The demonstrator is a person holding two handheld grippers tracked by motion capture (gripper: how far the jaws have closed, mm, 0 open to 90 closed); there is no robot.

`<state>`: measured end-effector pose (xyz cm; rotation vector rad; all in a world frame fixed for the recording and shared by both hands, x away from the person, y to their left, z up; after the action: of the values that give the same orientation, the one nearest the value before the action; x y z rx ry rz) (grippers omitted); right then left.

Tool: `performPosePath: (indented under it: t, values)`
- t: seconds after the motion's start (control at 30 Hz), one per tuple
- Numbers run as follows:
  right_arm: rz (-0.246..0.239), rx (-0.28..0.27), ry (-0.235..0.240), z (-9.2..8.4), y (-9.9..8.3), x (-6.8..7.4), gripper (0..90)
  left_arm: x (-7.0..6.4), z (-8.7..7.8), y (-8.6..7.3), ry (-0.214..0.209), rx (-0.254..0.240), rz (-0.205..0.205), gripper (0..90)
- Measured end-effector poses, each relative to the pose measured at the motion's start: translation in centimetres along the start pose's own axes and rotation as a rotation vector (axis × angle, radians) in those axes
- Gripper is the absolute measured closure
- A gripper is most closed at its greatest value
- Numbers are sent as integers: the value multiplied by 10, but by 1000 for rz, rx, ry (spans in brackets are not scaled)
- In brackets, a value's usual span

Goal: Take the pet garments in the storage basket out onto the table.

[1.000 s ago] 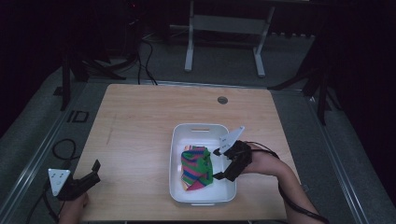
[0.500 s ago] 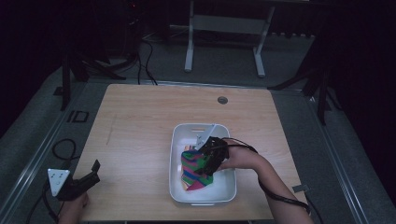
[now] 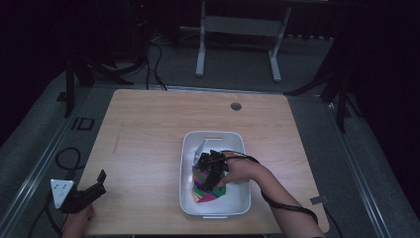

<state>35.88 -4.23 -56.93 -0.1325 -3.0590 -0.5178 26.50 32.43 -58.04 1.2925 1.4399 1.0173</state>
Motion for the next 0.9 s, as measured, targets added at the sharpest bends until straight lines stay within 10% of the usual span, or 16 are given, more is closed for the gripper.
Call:
performPosePath:
  t: [0.27,0.53,0.9]
  values:
    - [-41,63,-51,12,0,3,131,0,0,0,1,1,3,9]
    - [-129,61,-102,8,1,13,579,0,0,0,2,3,5,9]
    - [-119,-32,-107,-15,-3,15,699,0,0,0,3,3,2,9]
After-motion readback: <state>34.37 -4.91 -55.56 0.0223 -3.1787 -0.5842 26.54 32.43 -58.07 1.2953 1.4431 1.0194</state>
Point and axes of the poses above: each handheld gripper's, and its own axes: z roughly forward along the jaws, y roughly out of its top, x roughly to its left, the point moved 6 cm from there along z, roughly forward along the jaws, and after that the axes turned 1 degree about x, right-handed, at the moved point
